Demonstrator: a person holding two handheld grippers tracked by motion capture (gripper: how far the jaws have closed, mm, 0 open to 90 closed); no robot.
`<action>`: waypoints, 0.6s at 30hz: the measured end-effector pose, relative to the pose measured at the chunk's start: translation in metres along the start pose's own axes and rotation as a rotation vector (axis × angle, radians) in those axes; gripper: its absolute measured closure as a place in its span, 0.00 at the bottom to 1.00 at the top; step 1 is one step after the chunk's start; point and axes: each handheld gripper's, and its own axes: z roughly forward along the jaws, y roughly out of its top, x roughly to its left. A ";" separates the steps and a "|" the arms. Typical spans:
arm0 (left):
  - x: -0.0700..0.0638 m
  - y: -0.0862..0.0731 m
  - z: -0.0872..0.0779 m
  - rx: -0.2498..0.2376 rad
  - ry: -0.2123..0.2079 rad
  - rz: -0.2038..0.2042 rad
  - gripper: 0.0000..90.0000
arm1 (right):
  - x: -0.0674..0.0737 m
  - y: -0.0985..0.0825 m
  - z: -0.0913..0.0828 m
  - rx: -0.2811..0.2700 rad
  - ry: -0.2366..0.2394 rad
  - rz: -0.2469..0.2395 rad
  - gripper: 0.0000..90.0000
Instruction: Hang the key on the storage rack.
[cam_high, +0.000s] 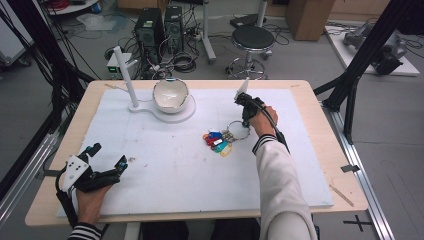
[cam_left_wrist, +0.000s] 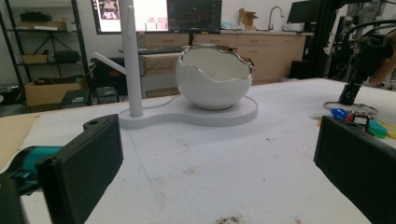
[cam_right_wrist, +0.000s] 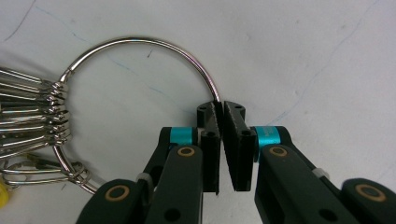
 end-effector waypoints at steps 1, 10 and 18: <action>0.000 0.000 0.000 0.001 -0.001 0.000 0.02 | 0.000 0.000 0.000 0.000 0.000 0.000 0.96; 0.000 0.000 0.000 0.002 -0.001 -0.003 0.02 | 0.000 0.000 -0.001 0.003 0.002 0.024 0.97; 0.001 0.001 0.001 0.011 0.003 -0.012 0.02 | -0.005 -0.007 -0.015 -0.043 0.021 0.030 0.97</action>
